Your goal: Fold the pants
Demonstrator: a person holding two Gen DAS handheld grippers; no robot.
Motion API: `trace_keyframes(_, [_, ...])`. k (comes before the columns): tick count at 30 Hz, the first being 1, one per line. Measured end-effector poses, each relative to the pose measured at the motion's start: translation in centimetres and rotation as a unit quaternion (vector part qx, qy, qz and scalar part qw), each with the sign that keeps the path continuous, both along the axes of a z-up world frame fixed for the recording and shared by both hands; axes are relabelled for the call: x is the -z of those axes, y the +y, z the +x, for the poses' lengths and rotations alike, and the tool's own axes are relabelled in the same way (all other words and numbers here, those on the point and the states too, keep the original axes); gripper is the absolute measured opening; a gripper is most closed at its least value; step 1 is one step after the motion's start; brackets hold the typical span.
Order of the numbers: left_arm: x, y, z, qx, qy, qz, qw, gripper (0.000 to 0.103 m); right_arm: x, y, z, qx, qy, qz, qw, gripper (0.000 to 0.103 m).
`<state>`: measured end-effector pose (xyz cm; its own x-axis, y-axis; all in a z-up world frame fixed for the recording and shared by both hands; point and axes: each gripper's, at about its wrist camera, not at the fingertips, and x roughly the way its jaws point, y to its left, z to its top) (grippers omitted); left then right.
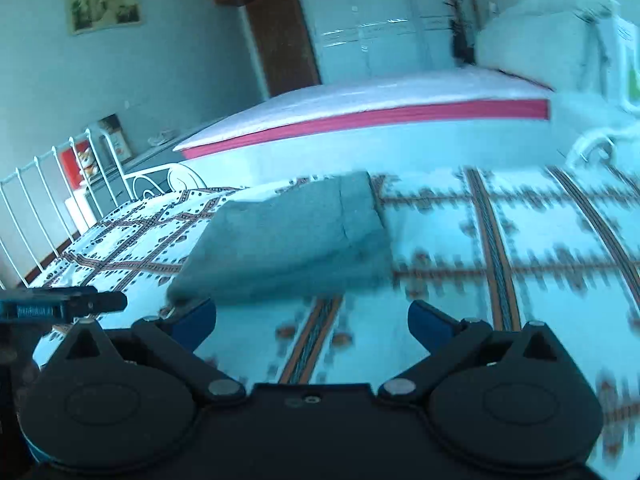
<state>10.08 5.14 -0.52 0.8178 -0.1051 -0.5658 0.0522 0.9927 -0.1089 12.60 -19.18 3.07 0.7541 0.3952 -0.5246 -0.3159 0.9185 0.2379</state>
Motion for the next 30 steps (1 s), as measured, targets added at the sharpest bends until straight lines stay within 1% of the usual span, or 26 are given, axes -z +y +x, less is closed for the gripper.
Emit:
trace_keyframes(1, [0.0,-0.4,-1.2,0.001,-0.001,0.009,1.0,0.103,0.1,-0.1,-1.3,0.008,0.007,-0.009,1.0,0.097])
trace_keyframes(3, [-0.2,-1.0,-3.8,-0.001,-0.01,0.016,0.9998,0.103,0.0,0.1,-3.9,0.024,-0.003,-0.024,0.999,0.097])
trace_keyframes(4, [-0.4,-1.1,-4.8,-0.002,-0.013,0.011,0.9999,0.103,-0.1,0.2,-5.0,0.017,-0.012,-0.031,0.999,0.097])
trace_keyframes(6, [-0.6,-1.2,-6.6,-0.01,-0.023,-0.001,0.9997,0.103,-0.5,0.5,-6.9,0.03,-0.037,-0.05,0.998,0.097])
trace_keyframes(9, [-0.9,-1.1,-9.6,-0.022,-0.041,-0.01,0.9989,0.103,-0.7,0.7,-9.1,0.032,-0.041,-0.023,0.998,0.097])
trace_keyframes(10, [-1.0,-1.1,-10.4,-0.026,-0.048,-0.01,0.9985,0.103,-0.6,1.0,-9.8,0.03,-0.043,-0.022,0.998,0.097])
trace_keyframes(13, [-1.5,-1.1,-12.3,-0.026,-0.066,-0.015,0.9973,0.103,-0.4,2.3,-11.1,0.021,-0.06,-0.051,0.997,0.097])
trace_keyframes(15, [-1.6,-1.0,-12.4,-0.029,-0.069,-0.035,0.9966,0.103,-0.3,3.1,-11.3,0.011,-0.082,-0.073,0.994,0.097])
trace_keyframes(16, [-1.5,-1.1,-12.2,-0.03,-0.067,-0.038,0.9965,0.103,-0.3,3.3,-11.2,0.006,-0.085,-0.076,0.993,0.097])
trace_keyframes(19, [-1.1,-2.1,-11.6,-0.02,-0.061,-0.021,0.9977,0.103,-0.2,3.6,-11.0,-0.009,-0.079,-0.063,0.995,0.097])
trace_keyframes(21, [-0.9,-2.6,-11.6,-0.009,-0.058,-0.021,0.9981,0.103,-0.3,3.8,-11.0,-0.005,-0.086,-0.064,0.994,0.097])
trace_keyframes(25, [-0.8,-2.8,-11.8,-0.009,-0.061,-0.016,0.998,0.103,-0.4,3.8,-10.4,0.006,-0.077,-0.039,0.996,0.097])
trace_keyframes(28, [-0.8,-2.9,-11.6,-0.009,-0.059,-0.013,0.9981,0.103,-0.3,4.1,-10.2,0.003,-0.075,-0.033,0.997,0.097])
trace_keyframes(30, [-0.8,-2.9,-11.6,-0.011,-0.061,-0.013,0.998,0.103,-0.2,4.3,-10.2,0.001,-0.076,-0.038,0.996,0.097])
